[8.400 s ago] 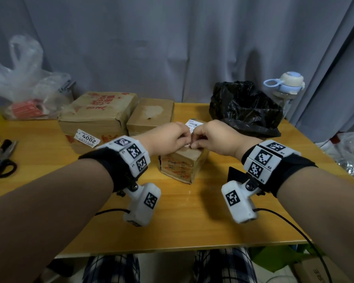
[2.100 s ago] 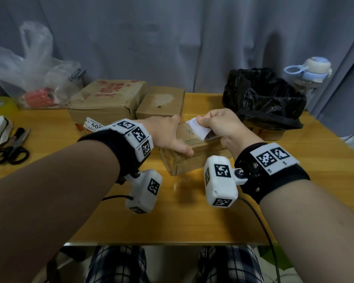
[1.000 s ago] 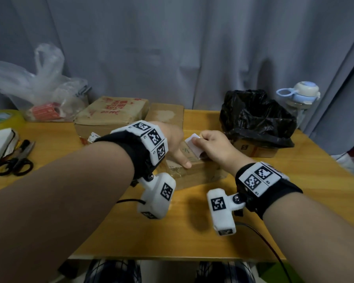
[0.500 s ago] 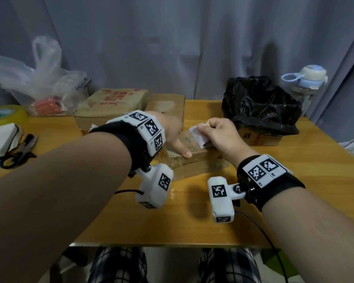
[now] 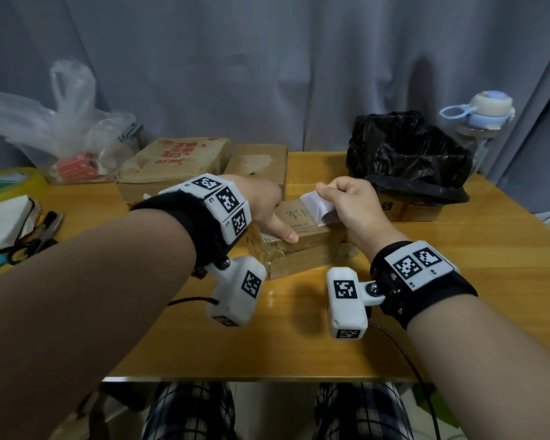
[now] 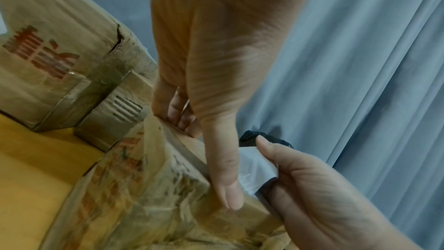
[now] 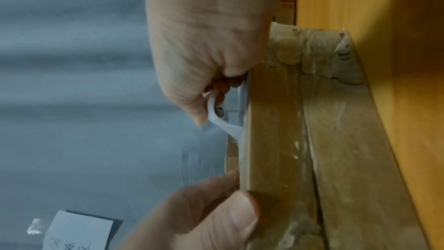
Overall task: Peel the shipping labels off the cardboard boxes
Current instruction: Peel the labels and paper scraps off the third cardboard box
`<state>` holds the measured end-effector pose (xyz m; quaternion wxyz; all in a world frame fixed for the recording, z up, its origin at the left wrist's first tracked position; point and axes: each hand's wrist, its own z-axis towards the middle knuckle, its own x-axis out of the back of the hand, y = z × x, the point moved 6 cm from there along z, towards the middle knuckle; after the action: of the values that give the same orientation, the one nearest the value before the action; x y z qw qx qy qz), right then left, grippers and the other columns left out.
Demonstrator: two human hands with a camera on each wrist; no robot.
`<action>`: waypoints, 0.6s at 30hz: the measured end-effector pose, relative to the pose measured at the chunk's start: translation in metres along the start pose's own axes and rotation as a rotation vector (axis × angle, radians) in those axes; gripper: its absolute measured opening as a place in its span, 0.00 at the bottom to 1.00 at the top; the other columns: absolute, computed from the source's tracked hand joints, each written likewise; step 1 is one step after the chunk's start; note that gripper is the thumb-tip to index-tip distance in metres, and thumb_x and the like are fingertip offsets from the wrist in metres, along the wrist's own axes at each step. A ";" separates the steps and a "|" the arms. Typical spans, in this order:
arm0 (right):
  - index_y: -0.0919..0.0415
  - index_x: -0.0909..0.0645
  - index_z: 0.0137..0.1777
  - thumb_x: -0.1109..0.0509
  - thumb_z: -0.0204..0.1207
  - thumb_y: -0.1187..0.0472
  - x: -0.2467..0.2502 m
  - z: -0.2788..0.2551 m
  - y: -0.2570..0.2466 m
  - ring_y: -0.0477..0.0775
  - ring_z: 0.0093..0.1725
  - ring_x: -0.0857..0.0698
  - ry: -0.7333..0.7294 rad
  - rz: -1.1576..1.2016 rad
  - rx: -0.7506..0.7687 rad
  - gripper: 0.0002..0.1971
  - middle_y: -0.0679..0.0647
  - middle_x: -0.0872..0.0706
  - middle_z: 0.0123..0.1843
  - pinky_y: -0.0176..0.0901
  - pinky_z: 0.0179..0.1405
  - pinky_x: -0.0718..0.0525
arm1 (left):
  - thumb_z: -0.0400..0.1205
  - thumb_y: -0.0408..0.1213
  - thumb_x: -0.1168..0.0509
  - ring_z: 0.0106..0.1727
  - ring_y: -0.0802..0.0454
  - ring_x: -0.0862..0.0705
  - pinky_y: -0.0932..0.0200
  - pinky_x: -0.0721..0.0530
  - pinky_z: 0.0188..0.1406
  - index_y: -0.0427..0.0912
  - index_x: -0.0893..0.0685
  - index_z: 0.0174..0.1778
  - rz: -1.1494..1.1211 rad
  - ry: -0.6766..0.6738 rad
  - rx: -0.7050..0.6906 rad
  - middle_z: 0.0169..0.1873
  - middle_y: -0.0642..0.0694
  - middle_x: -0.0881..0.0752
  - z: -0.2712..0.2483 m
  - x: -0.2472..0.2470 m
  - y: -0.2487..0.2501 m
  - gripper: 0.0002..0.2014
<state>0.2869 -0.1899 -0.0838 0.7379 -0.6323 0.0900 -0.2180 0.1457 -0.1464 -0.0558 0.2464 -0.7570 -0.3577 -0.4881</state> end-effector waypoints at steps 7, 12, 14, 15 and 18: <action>0.58 0.31 0.25 0.31 0.77 0.60 0.006 0.000 0.002 0.55 0.30 0.25 0.039 0.078 0.010 0.20 0.55 0.28 0.26 0.40 0.28 0.21 | 0.69 0.66 0.33 0.58 0.46 0.19 0.54 0.21 0.58 0.42 0.24 0.70 -0.010 0.008 -0.033 0.58 0.46 0.16 0.000 -0.001 0.000 0.39; 0.59 0.31 0.27 0.31 0.77 0.62 0.009 -0.001 0.003 0.48 0.23 0.26 0.079 0.173 -0.018 0.18 0.54 0.29 0.27 0.33 0.19 0.24 | 0.71 0.64 0.32 0.59 0.46 0.19 0.57 0.22 0.56 0.42 0.25 0.71 -0.022 0.014 -0.052 0.60 0.46 0.16 0.001 -0.001 0.000 0.39; 0.59 0.31 0.26 0.31 0.78 0.62 0.010 -0.001 0.003 0.46 0.20 0.26 0.093 0.205 -0.027 0.18 0.53 0.28 0.25 0.32 0.19 0.25 | 0.71 0.64 0.33 0.59 0.47 0.19 0.56 0.21 0.57 0.42 0.25 0.71 -0.022 0.011 -0.054 0.60 0.46 0.16 0.002 -0.001 0.000 0.39; 0.58 0.31 0.26 0.31 0.78 0.62 0.010 -0.002 0.003 0.44 0.19 0.26 0.097 0.220 -0.028 0.19 0.52 0.27 0.24 0.31 0.18 0.25 | 0.71 0.65 0.33 0.59 0.47 0.19 0.56 0.21 0.58 0.42 0.25 0.71 -0.021 0.011 -0.055 0.60 0.46 0.16 0.002 -0.001 -0.001 0.39; 0.58 0.30 0.26 0.31 0.78 0.62 0.011 -0.003 0.004 0.43 0.18 0.26 0.117 0.231 -0.028 0.19 0.51 0.26 0.24 0.31 0.19 0.25 | 0.71 0.65 0.33 0.59 0.46 0.19 0.55 0.21 0.60 0.41 0.25 0.72 -0.016 0.014 -0.052 0.60 0.45 0.17 0.002 -0.001 -0.001 0.39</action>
<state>0.2968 -0.1968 -0.0861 0.7427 -0.6143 0.2079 -0.1668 0.1456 -0.1444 -0.0579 0.2254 -0.7568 -0.3490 -0.5046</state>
